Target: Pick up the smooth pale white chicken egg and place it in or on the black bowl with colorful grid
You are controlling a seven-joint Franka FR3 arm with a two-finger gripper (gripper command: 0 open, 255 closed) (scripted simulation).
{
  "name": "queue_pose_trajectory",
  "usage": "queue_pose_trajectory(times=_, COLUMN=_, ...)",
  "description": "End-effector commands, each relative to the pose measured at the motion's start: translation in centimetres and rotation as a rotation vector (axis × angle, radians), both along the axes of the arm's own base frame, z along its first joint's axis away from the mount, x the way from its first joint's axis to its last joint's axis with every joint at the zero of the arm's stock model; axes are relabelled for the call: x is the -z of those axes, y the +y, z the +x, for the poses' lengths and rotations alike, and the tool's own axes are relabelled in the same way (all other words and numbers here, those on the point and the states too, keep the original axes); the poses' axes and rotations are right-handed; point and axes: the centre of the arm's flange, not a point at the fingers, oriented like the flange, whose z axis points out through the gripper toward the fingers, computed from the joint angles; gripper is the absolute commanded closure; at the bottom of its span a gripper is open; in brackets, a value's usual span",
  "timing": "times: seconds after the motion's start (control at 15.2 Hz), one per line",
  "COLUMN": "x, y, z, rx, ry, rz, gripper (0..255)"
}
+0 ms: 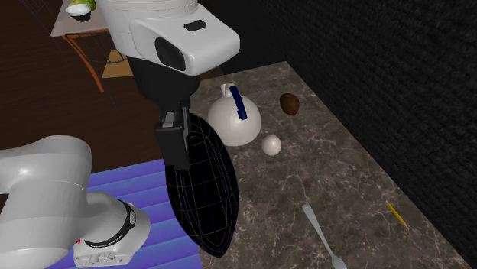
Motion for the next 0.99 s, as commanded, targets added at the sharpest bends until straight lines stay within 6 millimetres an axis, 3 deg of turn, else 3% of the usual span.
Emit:
queue_pose_trajectory(times=0.0, x=0.0, y=0.0, z=0.0, rx=0.0, ry=0.0, rz=0.0, gripper=0)
queue_pose_trajectory(times=0.92, x=10.6, y=9.0, z=15.7, rx=-0.006, ry=0.147, rz=-0.097, gripper=0)
